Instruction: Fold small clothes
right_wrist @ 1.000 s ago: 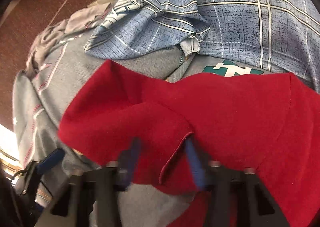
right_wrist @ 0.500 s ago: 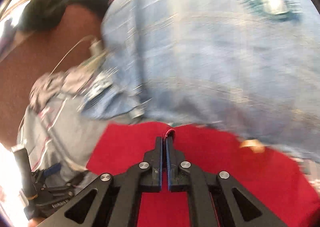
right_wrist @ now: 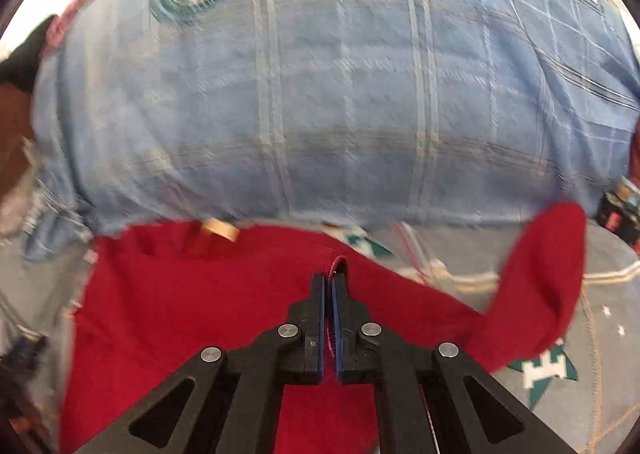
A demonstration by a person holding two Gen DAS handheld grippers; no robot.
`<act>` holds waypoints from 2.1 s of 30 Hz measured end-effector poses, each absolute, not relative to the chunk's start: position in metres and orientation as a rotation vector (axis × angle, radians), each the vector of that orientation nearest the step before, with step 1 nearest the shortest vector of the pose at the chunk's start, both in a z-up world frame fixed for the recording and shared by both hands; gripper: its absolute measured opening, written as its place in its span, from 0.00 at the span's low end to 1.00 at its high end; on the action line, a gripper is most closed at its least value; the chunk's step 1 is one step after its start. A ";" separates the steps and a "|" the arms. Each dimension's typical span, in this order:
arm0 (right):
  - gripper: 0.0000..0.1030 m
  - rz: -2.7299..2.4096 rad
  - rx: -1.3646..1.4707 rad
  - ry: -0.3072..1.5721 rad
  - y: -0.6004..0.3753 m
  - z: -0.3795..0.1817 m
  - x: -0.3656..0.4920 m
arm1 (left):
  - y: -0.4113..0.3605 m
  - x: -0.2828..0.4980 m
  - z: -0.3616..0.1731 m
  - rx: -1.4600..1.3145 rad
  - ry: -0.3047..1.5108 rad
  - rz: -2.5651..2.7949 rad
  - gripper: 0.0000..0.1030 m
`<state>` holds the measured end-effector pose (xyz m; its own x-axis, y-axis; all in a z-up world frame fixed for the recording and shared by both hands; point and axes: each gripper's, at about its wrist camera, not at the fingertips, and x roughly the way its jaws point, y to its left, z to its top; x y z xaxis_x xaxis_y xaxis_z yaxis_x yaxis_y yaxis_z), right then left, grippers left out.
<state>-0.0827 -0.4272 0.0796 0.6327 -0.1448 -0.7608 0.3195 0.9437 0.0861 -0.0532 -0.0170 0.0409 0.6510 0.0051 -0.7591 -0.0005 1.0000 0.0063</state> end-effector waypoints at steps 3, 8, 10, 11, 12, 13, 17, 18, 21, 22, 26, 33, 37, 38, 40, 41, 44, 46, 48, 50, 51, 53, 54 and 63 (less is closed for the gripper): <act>0.03 -0.312 0.191 0.931 -0.431 0.061 -0.082 | -0.027 -0.053 0.046 -0.013 0.884 -0.057 0.97; 0.54 -0.264 0.119 0.854 -0.406 0.082 -0.095 | -0.052 -0.048 0.067 0.010 0.849 -0.100 0.97; 0.60 -0.183 0.163 0.782 -0.393 0.094 -0.098 | -0.061 -0.037 0.069 0.008 0.846 -0.107 0.97; 0.60 -0.113 0.181 0.780 -0.382 0.096 -0.093 | -0.065 -0.032 0.068 0.004 0.849 -0.109 0.97; 0.60 -0.063 0.188 0.796 -0.371 0.095 -0.085 | -0.067 -0.025 0.064 0.001 0.859 -0.102 0.97; 0.58 -0.030 0.191 0.806 -0.361 0.093 -0.079 | -0.069 -0.017 0.058 -0.004 0.877 -0.087 0.97; 0.52 0.101 0.129 0.808 -0.304 0.079 -0.030 | -0.063 0.003 0.034 -0.020 0.927 -0.055 0.97; 0.52 0.134 0.117 0.808 -0.295 0.075 -0.017 | -0.060 0.006 0.029 -0.025 0.940 -0.051 0.97; 0.53 0.222 0.032 0.839 -0.266 0.058 0.026 | -0.055 0.013 0.020 -0.040 0.975 -0.049 0.97; 0.53 0.227 -0.007 0.850 -0.258 0.052 0.037 | -0.052 0.015 0.017 -0.055 0.985 -0.053 0.97; 0.50 0.323 -0.131 0.935 -0.237 0.024 0.067 | -0.049 0.016 0.014 -0.072 0.993 -0.057 0.97; 0.03 0.248 -0.165 0.907 -0.239 0.023 0.067 | -0.056 0.015 0.013 -0.041 0.970 -0.042 0.97; 0.03 0.182 -0.116 0.945 -0.244 0.008 0.078 | -0.059 0.017 0.012 -0.016 0.958 -0.037 0.97; 0.03 0.167 -0.125 0.933 -0.243 0.007 0.075 | -0.060 0.016 0.013 -0.007 0.954 -0.037 0.97; 0.04 0.158 -0.120 0.921 -0.243 0.014 0.069 | -0.060 0.014 0.016 0.016 0.944 -0.035 0.97; 0.04 0.158 -0.102 0.920 -0.246 0.021 0.063 | -0.061 0.013 0.018 0.022 0.938 -0.035 0.97; 0.26 0.162 -0.062 0.895 -0.259 0.040 0.029 | -0.061 0.008 0.029 0.018 0.903 -0.061 0.97; 0.43 0.141 -0.060 0.883 -0.271 0.044 -0.002 | -0.063 0.002 0.038 0.001 0.866 -0.095 0.97; 0.43 0.093 -0.039 0.901 -0.288 0.038 -0.029 | -0.068 -0.004 0.046 -0.001 0.833 -0.136 0.97; 0.43 0.025 -0.010 0.933 -0.312 0.028 -0.047 | -0.075 -0.007 0.046 0.008 0.830 -0.176 0.97; 0.43 -0.013 0.005 0.967 -0.322 0.018 -0.050 | -0.080 -0.007 0.044 0.015 0.839 -0.197 0.97; 0.43 0.009 0.083 0.942 -0.342 0.016 -0.061 | -0.086 -0.006 0.039 0.028 0.868 -0.221 0.97; 0.43 -0.002 0.091 0.962 -0.347 0.018 -0.065 | -0.089 -0.006 0.035 0.030 0.883 -0.228 0.97; 0.44 -0.237 0.155 0.909 -0.421 0.039 -0.084 | -0.092 -0.001 0.024 0.035 0.908 -0.219 0.97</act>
